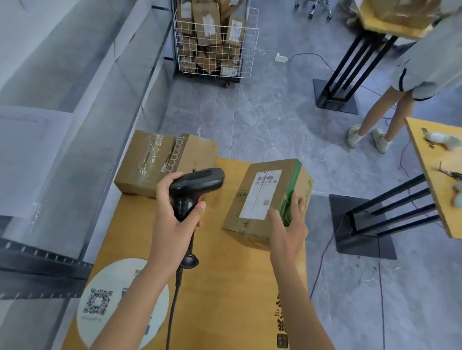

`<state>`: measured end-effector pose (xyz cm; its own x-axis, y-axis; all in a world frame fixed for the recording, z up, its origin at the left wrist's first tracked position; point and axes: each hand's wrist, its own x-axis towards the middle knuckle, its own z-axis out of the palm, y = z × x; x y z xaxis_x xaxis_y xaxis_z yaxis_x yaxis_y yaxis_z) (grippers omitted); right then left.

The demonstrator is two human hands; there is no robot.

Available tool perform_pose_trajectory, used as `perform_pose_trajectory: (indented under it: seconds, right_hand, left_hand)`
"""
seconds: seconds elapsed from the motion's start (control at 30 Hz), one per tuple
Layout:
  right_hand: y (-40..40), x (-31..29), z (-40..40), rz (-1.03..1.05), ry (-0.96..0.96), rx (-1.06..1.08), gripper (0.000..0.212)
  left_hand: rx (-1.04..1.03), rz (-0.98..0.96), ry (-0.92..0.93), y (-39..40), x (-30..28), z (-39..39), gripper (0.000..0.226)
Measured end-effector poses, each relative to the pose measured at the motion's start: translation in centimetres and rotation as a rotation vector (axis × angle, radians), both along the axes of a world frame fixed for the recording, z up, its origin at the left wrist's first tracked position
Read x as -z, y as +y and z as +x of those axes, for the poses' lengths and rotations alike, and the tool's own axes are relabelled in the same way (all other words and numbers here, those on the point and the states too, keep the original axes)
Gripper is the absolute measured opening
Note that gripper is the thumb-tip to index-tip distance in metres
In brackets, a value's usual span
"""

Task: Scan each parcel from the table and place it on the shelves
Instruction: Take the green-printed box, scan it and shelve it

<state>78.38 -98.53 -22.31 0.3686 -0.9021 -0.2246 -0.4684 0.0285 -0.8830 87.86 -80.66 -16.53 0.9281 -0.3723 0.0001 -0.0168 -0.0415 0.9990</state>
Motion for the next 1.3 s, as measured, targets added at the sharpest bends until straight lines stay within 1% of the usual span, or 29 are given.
perform_pose_trajectory:
  seconds: [0.07, 0.13, 0.37, 0.57, 0.83, 1.3]
  right_hand:
    - [1.0, -1.6, -1.6, 0.025, -0.159, -0.002, 0.079]
    - [2.1, -2.9, -3.1, 0.009, -0.238, -0.019, 0.079]
    - [4.3, -5.5, -5.5, -0.132, -0.312, -0.067, 0.079]
    - [5.4, -6.9, -5.3, -0.215, -0.276, -0.1, 0.077]
    - [7.3, -6.2, -5.4, -0.377, -0.209, -0.203, 0.076]
    - [7.4, -6.0, -5.1, -0.53, -0.209, -0.202, 0.075]
  left_hand:
    - [-0.005, -0.018, 0.019, 0.1, -0.2, -0.8, 0.06]
    - [0.001, -0.023, 0.007, 0.2, -0.4, -1.5, 0.061]
    - [0.109, 0.03, -0.114, 0.9, -2.6, -2.7, 0.065]
    - [0.138, 0.041, -0.129, 1.4, -3.6, -3.8, 0.065]
    - [0.094, 0.039, -0.098, 1.7, -4.6, -4.3, 0.073]
    - [0.028, 0.01, -0.106, 1.7, -4.4, -4.2, 0.07]
